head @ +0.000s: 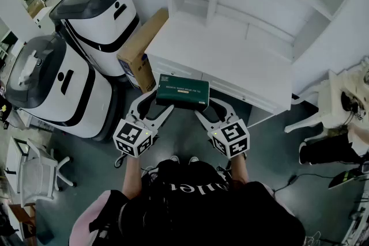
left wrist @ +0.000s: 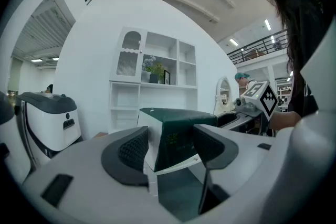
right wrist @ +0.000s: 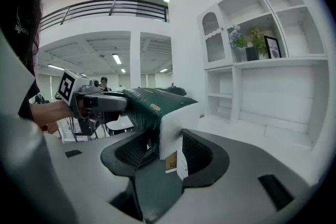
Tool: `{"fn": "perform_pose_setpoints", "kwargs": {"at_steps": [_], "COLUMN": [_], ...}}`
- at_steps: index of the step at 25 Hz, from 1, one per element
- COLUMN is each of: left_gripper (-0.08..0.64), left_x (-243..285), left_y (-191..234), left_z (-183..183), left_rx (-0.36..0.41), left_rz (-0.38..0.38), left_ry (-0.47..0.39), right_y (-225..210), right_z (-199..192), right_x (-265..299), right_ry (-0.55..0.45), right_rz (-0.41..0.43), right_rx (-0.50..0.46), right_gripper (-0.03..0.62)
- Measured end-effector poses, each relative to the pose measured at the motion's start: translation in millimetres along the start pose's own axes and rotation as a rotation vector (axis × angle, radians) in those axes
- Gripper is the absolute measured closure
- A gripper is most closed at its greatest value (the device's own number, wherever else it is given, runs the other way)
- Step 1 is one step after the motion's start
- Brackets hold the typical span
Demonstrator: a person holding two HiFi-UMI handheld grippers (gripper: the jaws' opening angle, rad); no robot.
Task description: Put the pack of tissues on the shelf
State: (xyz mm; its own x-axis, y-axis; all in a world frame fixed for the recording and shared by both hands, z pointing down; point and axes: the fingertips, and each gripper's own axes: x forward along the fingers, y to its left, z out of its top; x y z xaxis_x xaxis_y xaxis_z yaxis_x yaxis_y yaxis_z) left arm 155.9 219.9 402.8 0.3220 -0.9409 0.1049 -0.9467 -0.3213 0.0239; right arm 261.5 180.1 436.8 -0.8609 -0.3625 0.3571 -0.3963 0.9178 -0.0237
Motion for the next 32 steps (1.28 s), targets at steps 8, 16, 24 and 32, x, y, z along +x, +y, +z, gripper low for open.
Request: {"fn": "perform_pose_setpoints", "kwargs": {"at_steps": [8,16,24,32], "left_gripper": [0.284,0.284,0.285,0.287], "left_x": [16,26,29,22], "left_y": [-8,-21,-17,18], "left_z": [-7,-20,-26,-35], "left_rx": [-0.006,-0.017,-0.026,-0.036], "left_rz": [0.021,0.061,0.101,0.11], "left_ry": [0.013,0.039,0.073,0.093], "right_y": [-17,-29,-33,-25], "right_z": [-7,-22,-25,-16], "right_x": [-5,-9,-2,32], "right_ry": [-0.016,-0.006,0.001,0.002], "right_rz": [0.014,0.043,0.084,0.101], "right_rx": [0.011,0.013,0.03,0.048], "right_gripper": [0.359,0.359,0.36,0.362]}}
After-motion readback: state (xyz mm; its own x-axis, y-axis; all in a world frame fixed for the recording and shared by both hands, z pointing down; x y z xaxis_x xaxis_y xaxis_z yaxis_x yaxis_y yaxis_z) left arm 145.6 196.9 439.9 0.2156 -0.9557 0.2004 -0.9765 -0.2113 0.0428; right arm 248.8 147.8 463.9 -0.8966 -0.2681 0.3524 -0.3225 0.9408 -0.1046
